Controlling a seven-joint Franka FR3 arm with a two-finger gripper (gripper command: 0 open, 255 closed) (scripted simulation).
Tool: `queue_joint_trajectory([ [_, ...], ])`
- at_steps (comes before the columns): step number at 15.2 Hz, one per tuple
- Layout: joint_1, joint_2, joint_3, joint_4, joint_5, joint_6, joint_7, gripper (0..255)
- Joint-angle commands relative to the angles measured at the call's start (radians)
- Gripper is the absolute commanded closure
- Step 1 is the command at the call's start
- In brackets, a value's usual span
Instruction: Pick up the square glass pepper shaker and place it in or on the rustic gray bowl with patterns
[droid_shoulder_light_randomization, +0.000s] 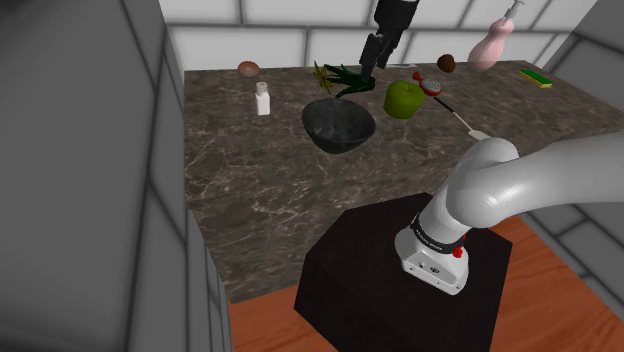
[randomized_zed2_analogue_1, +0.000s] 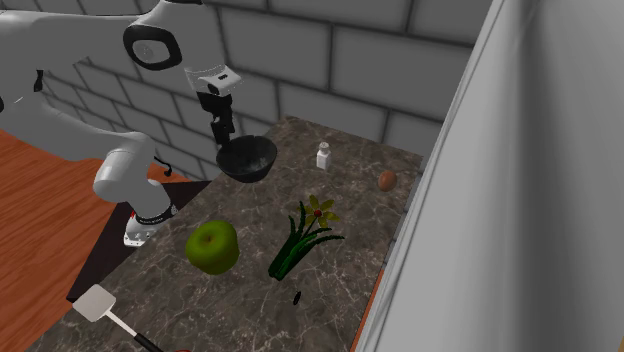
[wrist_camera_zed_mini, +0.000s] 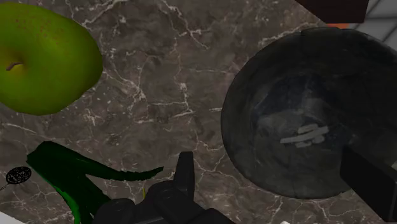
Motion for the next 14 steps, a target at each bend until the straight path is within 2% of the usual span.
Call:
queue_joint_trajectory([
  [1, 0.000, 0.000, 0.000, 0.000, 0.000, 0.000, 0.000, 0],
  [8, 0.035, 0.283, 0.025, 0.145, 0.025, 0.110, 0.009, 0],
  [14, 0.059, 0.525, 0.046, 0.315, 0.039, 0.158, 0.012, 0],
])
